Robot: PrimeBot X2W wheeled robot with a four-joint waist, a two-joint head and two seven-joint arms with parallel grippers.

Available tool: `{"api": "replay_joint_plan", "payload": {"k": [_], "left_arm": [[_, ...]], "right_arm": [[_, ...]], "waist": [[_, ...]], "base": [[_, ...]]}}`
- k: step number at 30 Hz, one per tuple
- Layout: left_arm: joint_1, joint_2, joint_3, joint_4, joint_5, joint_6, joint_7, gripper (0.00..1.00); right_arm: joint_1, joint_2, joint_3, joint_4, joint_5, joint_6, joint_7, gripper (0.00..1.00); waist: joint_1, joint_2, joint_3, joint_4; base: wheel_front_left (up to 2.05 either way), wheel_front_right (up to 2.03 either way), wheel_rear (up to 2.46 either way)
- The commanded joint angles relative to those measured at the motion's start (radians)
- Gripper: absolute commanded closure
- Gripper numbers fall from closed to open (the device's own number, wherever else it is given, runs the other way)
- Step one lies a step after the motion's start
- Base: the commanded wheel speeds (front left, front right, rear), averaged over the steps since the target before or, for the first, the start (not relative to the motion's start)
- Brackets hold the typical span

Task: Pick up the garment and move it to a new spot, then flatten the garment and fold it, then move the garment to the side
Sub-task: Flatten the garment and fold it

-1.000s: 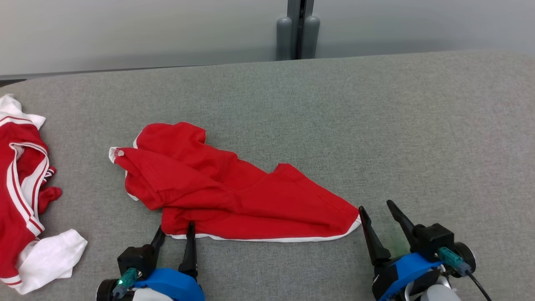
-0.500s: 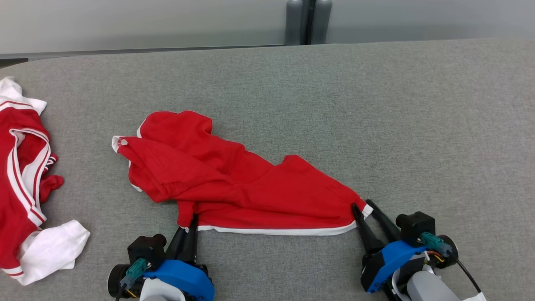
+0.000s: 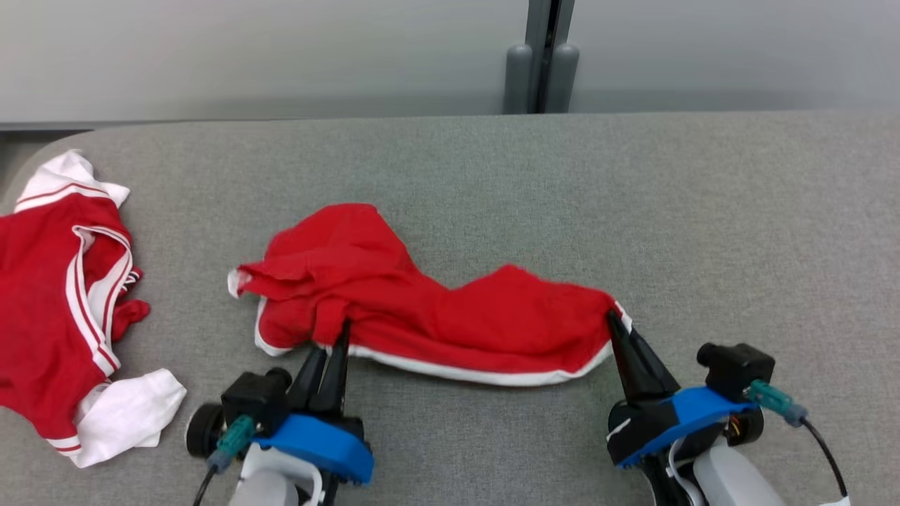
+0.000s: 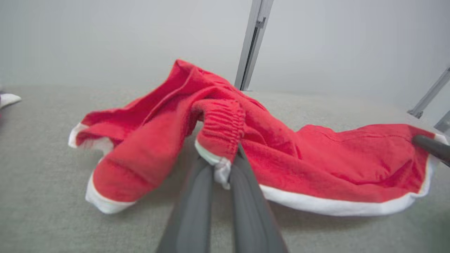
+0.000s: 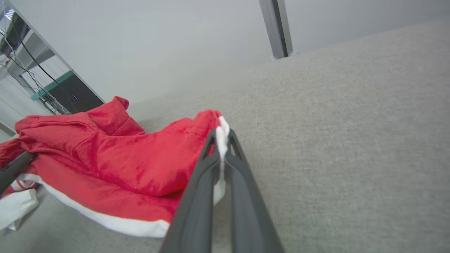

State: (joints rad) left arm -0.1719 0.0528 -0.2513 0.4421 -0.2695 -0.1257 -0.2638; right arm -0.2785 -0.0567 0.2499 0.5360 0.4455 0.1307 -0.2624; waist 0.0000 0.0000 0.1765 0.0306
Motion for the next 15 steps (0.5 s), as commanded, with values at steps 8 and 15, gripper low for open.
{"api": "replay_joint_plan", "payload": {"k": [8,15], "left_arm": [[-0.179,0.103,-0.072,-0.123,-0.026,-0.008,-0.002,1.00],[-0.417,0.207,-0.174,-0.170,-0.112,-0.005,0.050,1.00]], "right_arm": [[-0.111,-0.047,0.016,-0.147,0.237,0.000,-0.003,1.00],[-0.254,-0.109,-0.020,-0.276,0.434,0.000,0.078,1.00]], "waist": [[0.0000,0.0000,-0.064,-0.011],[0.0000,0.0000,-0.105,-0.036]], "base": [[0.00,0.00,0.00],[0.00,0.00,0.00]]}}
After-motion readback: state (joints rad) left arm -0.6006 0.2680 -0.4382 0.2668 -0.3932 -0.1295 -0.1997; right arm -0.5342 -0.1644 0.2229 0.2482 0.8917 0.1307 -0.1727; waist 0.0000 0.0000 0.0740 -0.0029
